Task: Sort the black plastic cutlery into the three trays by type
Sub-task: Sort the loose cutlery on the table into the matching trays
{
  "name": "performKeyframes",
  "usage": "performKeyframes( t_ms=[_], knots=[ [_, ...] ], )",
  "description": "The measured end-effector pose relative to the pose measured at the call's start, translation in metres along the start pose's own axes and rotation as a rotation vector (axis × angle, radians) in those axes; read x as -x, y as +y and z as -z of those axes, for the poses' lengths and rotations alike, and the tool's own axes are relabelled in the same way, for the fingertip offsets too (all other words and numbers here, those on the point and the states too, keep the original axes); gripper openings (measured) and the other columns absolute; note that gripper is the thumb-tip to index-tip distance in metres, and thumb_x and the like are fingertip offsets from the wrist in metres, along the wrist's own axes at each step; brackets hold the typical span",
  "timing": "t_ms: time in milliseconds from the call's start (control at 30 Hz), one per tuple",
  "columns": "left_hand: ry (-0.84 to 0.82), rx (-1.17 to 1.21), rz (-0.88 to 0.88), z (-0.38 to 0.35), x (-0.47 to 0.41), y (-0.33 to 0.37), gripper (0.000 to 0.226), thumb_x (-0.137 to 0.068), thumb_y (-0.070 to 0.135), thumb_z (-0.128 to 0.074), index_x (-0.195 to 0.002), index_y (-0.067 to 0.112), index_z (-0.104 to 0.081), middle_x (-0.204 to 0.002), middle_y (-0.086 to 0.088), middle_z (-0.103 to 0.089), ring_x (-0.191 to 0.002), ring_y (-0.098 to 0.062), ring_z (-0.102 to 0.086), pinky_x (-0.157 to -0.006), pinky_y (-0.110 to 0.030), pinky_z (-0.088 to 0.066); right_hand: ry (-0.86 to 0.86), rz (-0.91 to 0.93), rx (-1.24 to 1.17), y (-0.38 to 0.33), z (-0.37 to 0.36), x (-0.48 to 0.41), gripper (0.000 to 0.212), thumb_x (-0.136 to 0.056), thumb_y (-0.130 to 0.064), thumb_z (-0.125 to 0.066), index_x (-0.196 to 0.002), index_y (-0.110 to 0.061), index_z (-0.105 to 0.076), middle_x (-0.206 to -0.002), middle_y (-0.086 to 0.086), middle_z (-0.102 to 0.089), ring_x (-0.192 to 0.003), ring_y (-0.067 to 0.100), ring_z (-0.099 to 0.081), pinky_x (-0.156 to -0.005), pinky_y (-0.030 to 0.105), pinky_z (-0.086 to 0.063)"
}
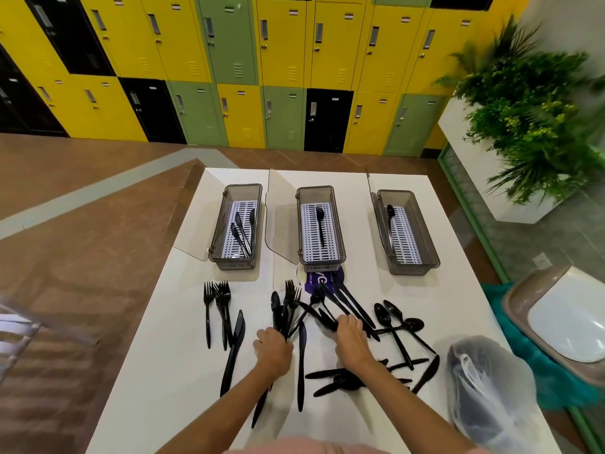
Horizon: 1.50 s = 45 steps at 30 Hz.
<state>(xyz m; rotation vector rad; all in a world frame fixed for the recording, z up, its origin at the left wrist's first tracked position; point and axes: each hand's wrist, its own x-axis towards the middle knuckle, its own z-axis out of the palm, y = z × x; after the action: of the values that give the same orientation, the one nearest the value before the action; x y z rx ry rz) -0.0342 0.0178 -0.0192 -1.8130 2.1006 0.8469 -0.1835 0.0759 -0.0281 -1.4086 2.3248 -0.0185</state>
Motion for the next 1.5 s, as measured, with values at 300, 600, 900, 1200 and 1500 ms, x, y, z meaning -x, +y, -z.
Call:
performKeyframes(
  t_ms=[300, 600, 900, 1200, 1500],
  knots=[
    [-0.103, 0.658, -0.167, 0.018, 0.009, -0.012, 0.023, -0.099, 0.012, -0.036, -0.079, 0.016, -0.025, -0.073, -0.010, -0.050, -0.059, -0.016, -0.047, -0.051, -0.019, -0.042, -0.104, -0.028, -0.365, 0.012, 0.024, 0.002, 0.011, -0.088, -0.028, -0.044, -0.087, -0.018, -0.037, -0.097, 0.002, -0.047, -0.097, 0.024, -0.040, -0.085, 0.034, -0.031],
    [0.121, 0.713, -0.299, 0.016, 0.027, -0.016, 0.026, -0.100, 0.029, -0.040, -0.079, 0.021, -0.026, -0.057, -0.001, -0.041, -0.048, -0.016, -0.039, -0.049, -0.033, -0.035, -0.266, 0.095, -0.552, 0.017, 0.049, 0.016, 0.012, -0.097, -0.020, -0.046, -0.097, -0.013, -0.036, -0.078, -0.004, -0.052, -0.074, 0.016, -0.050, -0.074, 0.028, -0.042],
    [0.151, 0.944, -0.366, 0.034, 0.039, 0.006, 0.025, -0.098, 0.032, -0.045, -0.086, 0.015, -0.031, -0.064, 0.002, -0.038, -0.053, -0.008, -0.038, -0.053, -0.027, -0.040, -0.445, 0.229, -0.936, 0.006, 0.065, 0.031, 0.011, -0.103, -0.017, -0.038, -0.111, -0.014, -0.045, -0.081, -0.003, -0.058, -0.078, 0.012, -0.058, -0.083, 0.028, -0.048],
    [-0.047, 1.150, -0.462, 0.024, 0.055, 0.028, 0.021, -0.100, 0.028, -0.042, -0.105, 0.007, -0.039, -0.062, -0.005, -0.053, -0.059, -0.018, -0.054, -0.066, -0.037, -0.045, -0.393, 0.244, -1.045, -0.011, 0.069, 0.038, 0.025, -0.105, -0.025, -0.034, -0.127, -0.024, -0.045, -0.072, -0.001, -0.054, -0.067, 0.011, -0.054, -0.071, 0.025, -0.049],
    [-0.123, 1.138, -0.474, 0.026, 0.052, 0.029, 0.030, -0.097, 0.037, -0.044, -0.114, 0.012, -0.048, -0.063, -0.008, -0.057, -0.054, -0.014, -0.052, -0.056, -0.024, -0.037, -0.350, 0.330, -0.717, -0.020, 0.075, 0.039, 0.022, -0.104, -0.031, -0.027, -0.120, -0.016, -0.032, -0.075, 0.001, -0.057, -0.063, 0.013, -0.055, -0.070, 0.030, -0.049]
  ],
)
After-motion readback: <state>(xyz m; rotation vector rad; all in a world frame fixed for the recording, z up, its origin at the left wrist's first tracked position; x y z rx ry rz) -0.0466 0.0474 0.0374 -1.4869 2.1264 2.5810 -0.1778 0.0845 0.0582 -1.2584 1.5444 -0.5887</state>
